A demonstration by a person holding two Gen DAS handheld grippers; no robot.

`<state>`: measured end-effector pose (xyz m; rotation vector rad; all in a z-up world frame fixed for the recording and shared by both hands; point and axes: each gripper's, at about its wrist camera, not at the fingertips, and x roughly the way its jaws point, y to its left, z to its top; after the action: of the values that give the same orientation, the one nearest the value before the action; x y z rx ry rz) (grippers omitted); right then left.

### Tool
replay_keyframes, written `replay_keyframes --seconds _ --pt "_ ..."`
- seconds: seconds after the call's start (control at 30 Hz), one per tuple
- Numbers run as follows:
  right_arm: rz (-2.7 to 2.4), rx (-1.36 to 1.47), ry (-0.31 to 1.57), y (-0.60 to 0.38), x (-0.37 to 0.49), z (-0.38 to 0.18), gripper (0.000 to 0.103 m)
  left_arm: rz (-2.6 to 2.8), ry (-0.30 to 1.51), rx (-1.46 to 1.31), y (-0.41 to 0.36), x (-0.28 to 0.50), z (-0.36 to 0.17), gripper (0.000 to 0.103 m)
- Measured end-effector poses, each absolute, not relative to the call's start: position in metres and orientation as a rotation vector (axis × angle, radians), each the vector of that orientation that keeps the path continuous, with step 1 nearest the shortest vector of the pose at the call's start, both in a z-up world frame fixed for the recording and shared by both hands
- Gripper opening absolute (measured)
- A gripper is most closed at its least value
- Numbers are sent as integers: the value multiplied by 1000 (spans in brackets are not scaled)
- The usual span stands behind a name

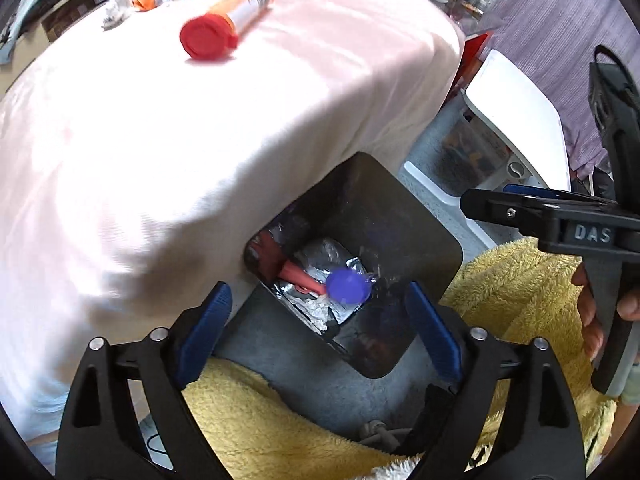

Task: Collect trash
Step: 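Drop the tissue and purple plate into the bin, opening both grippers, then grasp the orange tube with the left gripper while the right gripper grasps the red ornament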

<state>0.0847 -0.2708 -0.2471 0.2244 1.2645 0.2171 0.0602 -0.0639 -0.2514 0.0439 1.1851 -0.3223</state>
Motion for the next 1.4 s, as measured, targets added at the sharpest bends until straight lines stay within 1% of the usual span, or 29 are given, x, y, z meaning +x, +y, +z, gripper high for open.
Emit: replay_keyframes --seconds 0.17,0.47,0.67,0.9,0.93,1.0,1.03,1.1,1.17,1.3,1.4 --pt "218 229 1209 -275 87 -224 93 -328 1118 46 -52 58 -222 93" --pt "220 206 1089 -270 117 -179 93 -268 1029 51 -34 88 -186 95" --pt "253 173 1073 -250 155 -169 93 -222 1012 26 -23 128 -176 95" --pt "272 166 1053 -232 203 -165 92 -182 1023 19 -20 175 -184 95" --pt "276 166 1051 -228 211 -165 91 -184 1023 21 -21 180 -185 95" --pt "291 169 1053 -221 225 -167 85 -189 1024 32 -24 188 -188 94" --pt "300 171 1057 -216 233 -168 84 -190 1025 41 -25 191 -189 93" --pt "316 173 1057 -207 247 -170 81 -183 1029 60 -28 199 -192 84" --pt "331 173 1054 -199 261 -172 80 -169 1038 72 -29 206 -196 74" --pt "351 174 1059 -184 288 -178 79 -170 1057 56 -25 221 -203 68" --pt "357 176 1063 -177 304 -183 79 -154 1059 43 -20 232 -206 61"
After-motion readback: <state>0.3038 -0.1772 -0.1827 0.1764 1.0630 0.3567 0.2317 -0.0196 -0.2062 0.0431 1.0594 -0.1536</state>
